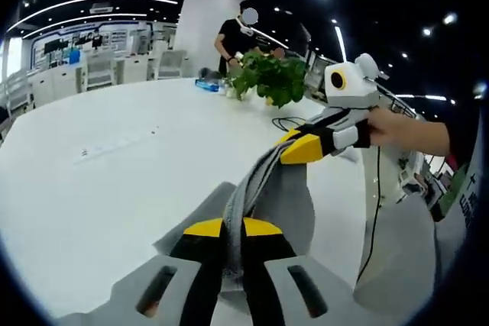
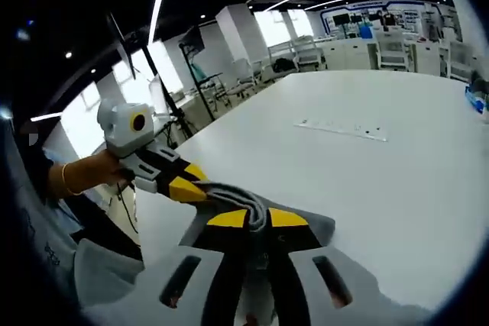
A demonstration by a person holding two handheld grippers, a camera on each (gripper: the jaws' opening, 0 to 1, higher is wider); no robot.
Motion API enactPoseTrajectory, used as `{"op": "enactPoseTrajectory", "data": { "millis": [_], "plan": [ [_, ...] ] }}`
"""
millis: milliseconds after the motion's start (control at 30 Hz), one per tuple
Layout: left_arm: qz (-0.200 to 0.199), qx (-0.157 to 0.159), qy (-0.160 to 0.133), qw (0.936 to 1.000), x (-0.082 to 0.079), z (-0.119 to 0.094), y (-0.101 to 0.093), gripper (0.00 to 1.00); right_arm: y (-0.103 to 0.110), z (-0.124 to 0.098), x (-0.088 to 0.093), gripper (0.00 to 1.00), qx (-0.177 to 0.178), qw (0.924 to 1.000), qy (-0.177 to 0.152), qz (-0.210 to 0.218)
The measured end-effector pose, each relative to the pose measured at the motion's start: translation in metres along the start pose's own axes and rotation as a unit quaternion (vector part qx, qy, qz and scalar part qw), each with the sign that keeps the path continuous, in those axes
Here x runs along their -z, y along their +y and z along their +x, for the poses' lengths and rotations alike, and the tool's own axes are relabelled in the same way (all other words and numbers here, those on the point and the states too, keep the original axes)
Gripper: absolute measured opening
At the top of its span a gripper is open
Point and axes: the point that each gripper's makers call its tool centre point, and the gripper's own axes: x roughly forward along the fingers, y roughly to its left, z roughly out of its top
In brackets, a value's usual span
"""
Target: Fold the towel on the table until its edges align and the towel forms a compact rectangular stack.
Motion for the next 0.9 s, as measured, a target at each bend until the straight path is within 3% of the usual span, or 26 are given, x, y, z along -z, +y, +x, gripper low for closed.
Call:
{"op": "enactPoseTrajectory", "data": {
  "millis": [300, 500, 733, 900],
  "plan": [
    [-0.037, 0.007, 0.019, 0.9991, 0.023, 0.023, 0.024, 0.11, -0.029, 0.03, 0.023, 0.06, 0.019, 0.9989, 0.038, 0.019],
    [-0.077, -0.006, -0.027, 0.9966, 0.014, 0.013, 0.038, 0.16, -0.045, 0.037, 0.033, 0.06, 0.029, 0.9976, 0.047, 0.043],
    [-0.079, -0.019, -0.009, 0.9966, 0.03, 0.01, 0.046, 0.22, -0.056, 0.045, 0.042, 0.06, 0.029, 0.9962, 0.06, 0.056],
    [-0.091, -0.057, 0.012, 0.9942, 0.047, 0.018, 0.058, 0.23, -0.058, 0.051, 0.046, 0.07, 0.03, 0.996, 0.072, 0.043]
  ]
}}
